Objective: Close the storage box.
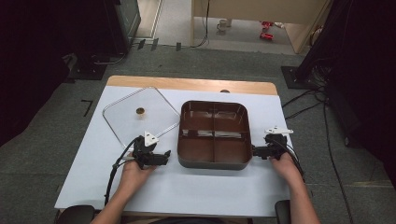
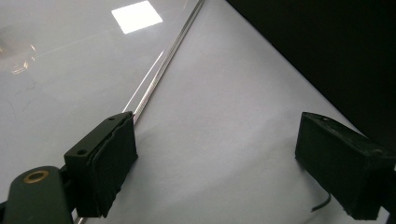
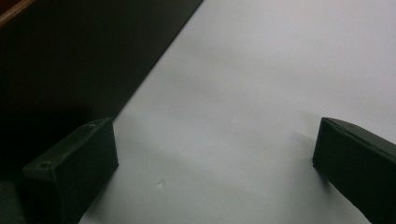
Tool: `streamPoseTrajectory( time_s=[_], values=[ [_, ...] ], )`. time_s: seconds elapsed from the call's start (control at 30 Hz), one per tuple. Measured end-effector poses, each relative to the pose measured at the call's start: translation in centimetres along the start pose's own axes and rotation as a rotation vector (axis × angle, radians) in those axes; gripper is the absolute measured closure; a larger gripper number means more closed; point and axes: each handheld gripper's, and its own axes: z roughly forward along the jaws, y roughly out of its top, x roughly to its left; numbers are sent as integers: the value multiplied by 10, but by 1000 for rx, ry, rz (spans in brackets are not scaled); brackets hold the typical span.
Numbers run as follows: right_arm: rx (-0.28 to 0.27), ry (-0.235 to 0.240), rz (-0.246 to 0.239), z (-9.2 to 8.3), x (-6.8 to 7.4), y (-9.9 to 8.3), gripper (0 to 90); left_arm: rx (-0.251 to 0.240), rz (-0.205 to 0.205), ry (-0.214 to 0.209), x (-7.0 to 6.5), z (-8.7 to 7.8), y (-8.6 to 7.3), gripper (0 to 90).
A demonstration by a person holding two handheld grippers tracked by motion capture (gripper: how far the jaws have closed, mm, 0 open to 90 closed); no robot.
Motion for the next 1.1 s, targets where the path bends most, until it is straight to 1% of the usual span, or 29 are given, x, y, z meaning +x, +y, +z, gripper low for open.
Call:
streamPoseTrajectory(
  time_s=[0.2, 0.27, 0.33, 0.43, 0.53, 0.7, 0.77, 0.8, 0.83, 0.9, 0.93, 0.97, 1.1],
  values=[
    [0, 0, 0, 0, 0, 0, 0, 20, -2, 1, 0, 0, 3, 125],
    [0, 0, 0, 0, 0, 0, 0, 34, -3, 1, 0, 0, 4, 125],
    [0, 0, 0, 0, 0, 0, 0, 60, -1, 1, 0, 1, 8, 125],
    [0, 0, 0, 0, 0, 0, 0, 68, -7, 1, 0, 0, 9, 133],
    [0, 0, 0, 0, 0, 0, 0, 113, 3, -7, 0, 0, 14, 140],
    [0, 0, -1, 0, 0, 0, 0, 159, 25, -40, 3, -2, 18, 156],
    [0, 0, -1, 0, 0, 0, 0, 173, 18, -55, 5, -3, 20, 162],
    [0, 0, 0, 0, 0, 0, 0, 182, 10, -68, 6, -4, 21, 170],
    [0, 0, 0, 0, 0, 0, 0, 192, 0, -94, 8, -5, 23, 171],
    [0, 0, 1, 0, 0, 0, 0, 201, -17, -116, 9, -5, 24, 172],
    [0, 0, 1, 0, 0, 0, 0, 208, -16, -124, 10, -6, 24, 172],
    [0, 0, 1, 0, 0, 0, 0, 208, -14, -129, 10, -7, 24, 214],
    [0, 0, 1, 0, 0, 0, 0, 205, -15, -148, 11, -12, 26, 230]
  ],
)
